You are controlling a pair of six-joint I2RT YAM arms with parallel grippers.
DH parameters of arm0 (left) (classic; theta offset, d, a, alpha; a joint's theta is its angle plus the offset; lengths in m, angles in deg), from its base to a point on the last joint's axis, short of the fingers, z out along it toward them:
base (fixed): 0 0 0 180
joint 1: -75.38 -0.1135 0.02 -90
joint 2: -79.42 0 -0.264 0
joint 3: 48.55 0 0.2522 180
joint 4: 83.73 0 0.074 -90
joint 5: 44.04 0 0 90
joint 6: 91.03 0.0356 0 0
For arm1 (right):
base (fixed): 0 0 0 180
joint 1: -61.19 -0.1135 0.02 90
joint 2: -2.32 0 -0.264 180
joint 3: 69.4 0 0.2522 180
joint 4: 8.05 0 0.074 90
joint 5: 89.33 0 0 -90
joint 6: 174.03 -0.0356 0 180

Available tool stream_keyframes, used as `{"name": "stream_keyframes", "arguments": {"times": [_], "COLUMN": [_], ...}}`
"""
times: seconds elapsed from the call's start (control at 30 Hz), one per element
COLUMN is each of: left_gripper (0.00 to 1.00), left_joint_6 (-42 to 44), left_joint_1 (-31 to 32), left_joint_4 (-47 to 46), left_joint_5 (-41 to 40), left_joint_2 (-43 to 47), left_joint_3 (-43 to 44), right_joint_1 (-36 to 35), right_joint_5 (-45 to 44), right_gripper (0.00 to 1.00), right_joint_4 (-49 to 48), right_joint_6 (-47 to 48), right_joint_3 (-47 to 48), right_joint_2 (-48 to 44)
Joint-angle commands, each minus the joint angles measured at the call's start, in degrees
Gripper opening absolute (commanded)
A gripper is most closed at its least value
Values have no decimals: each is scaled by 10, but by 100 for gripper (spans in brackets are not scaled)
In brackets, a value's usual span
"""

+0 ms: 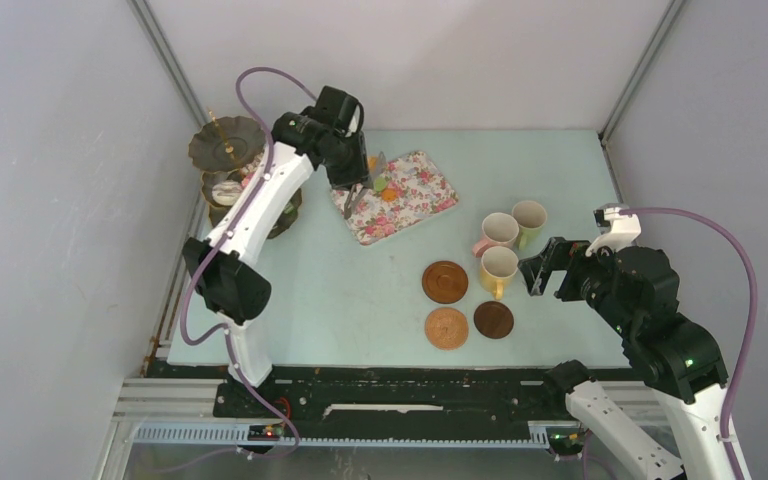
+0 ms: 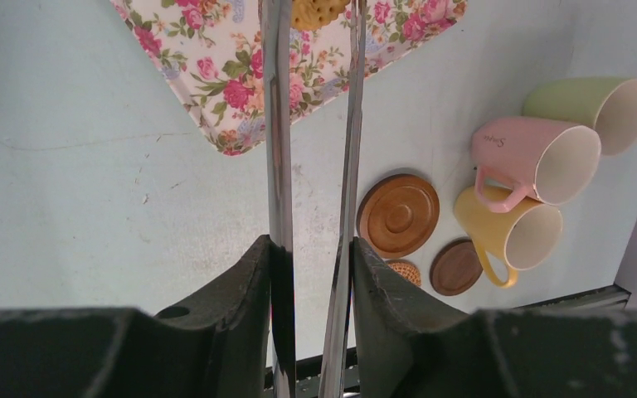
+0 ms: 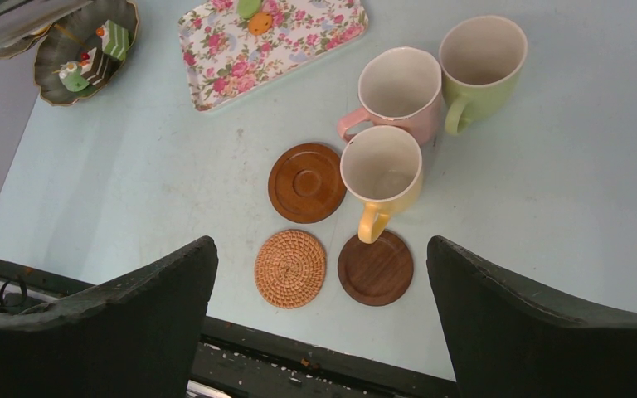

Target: Serve the afternoon tea

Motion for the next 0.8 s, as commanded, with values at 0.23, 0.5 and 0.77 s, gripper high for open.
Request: {"name": "stream_keyframes", "arguments": {"times": [0.23,0.5,0.77], "left_gripper": [28,29,30], "left_joint_6": [3,0,-13], "left_joint_1": [-29,-62,-119], "left_joint_4": [55,80,85], "left_joint_5": [-15,-67,-130], "left_joint_2": [45,97,164], "left_joint_3": [86,140,140], "right_joint_1": [0,-8,-16], "right_joint_5": [8,14,14], "right_gripper": [100,100,100], "right_joint_4": [-23,-28,-29], "right_joint_6": [4,-1,0], "right_joint_3": [0,0,0], "right_joint_2": [1,12,12]}}
